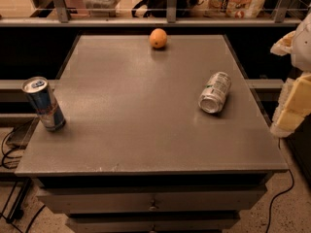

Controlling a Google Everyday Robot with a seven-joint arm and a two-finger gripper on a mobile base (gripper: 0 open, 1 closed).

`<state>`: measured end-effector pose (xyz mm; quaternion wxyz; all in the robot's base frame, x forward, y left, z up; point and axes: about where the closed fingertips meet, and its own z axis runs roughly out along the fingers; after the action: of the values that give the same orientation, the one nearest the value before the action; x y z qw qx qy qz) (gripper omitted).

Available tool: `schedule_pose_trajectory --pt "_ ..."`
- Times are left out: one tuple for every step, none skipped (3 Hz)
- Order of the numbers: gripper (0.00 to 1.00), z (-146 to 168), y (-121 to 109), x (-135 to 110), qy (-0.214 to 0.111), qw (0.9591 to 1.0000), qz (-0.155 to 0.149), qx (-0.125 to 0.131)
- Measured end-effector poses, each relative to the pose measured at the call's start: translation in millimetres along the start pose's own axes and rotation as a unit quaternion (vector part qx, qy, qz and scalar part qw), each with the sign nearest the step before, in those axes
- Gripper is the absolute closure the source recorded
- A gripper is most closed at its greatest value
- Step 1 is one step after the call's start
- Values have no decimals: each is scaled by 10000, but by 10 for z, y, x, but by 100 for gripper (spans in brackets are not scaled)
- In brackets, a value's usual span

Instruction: Move 7up can near orange

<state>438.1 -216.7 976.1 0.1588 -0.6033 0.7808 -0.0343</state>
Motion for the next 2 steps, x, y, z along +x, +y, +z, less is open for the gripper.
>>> schedule_pose_trajectory --pt "0 0 0 0 0 10000 0 0" --pt "0 25 -15 5 -51 10000 66 -21"
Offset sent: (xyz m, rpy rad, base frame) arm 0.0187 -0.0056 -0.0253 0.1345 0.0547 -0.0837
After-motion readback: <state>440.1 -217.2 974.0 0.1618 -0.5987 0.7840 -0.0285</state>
